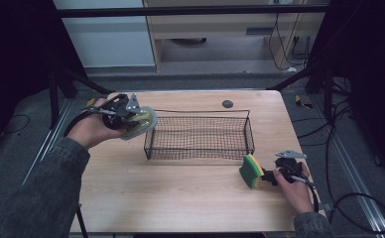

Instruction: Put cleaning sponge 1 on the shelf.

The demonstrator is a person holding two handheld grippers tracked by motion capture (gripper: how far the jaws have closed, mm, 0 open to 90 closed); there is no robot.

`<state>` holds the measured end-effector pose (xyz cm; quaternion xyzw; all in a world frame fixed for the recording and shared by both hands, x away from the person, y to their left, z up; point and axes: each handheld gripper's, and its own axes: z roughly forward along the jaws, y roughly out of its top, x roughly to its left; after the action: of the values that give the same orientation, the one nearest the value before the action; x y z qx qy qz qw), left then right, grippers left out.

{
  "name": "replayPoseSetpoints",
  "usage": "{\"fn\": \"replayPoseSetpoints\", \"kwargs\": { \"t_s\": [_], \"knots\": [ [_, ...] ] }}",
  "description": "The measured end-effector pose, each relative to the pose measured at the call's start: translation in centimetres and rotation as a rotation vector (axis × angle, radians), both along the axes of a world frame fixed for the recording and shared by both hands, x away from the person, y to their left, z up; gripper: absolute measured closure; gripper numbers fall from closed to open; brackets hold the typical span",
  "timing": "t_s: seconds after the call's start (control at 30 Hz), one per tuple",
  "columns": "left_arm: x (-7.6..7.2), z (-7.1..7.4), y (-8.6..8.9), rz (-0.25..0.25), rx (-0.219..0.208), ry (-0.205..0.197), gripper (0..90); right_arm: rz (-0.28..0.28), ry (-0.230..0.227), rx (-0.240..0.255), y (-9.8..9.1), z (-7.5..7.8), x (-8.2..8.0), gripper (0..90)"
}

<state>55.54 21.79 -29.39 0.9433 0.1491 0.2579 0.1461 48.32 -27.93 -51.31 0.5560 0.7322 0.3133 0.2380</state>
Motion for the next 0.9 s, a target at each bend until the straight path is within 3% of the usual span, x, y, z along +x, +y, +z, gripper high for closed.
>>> {"fn": "replayPoseSetpoints", "kwargs": {
  "t_s": [0.17,0.2,0.47,0.67,0.9],
  "knots": [
    [0.2,0.4,-1.8,-0.044,0.016,-0.021,70.6,0.0,0.0,0.0,0.0,0.0,0.0,0.9],
    [0.4,0.5,-2.5,-0.072,0.031,-0.042,70.6,0.002,0.0,0.0,0.0,0.0,0.0,0.9],
    [1.0,0.1,-3.9,-0.093,0.049,-0.039,70.5,0.003,0.001,0.0,0.0,0.0,-0.1,0.9],
    [1.1,0.1,-5.2,-0.123,0.039,-0.075,70.6,0.009,0.001,-0.005,-0.1,0.0,0.0,0.5],
    [1.6,-0.2,-6.4,-0.126,0.059,-0.082,70.5,0.009,0.001,-0.004,-0.1,0.0,0.0,0.5]
  ]
}}
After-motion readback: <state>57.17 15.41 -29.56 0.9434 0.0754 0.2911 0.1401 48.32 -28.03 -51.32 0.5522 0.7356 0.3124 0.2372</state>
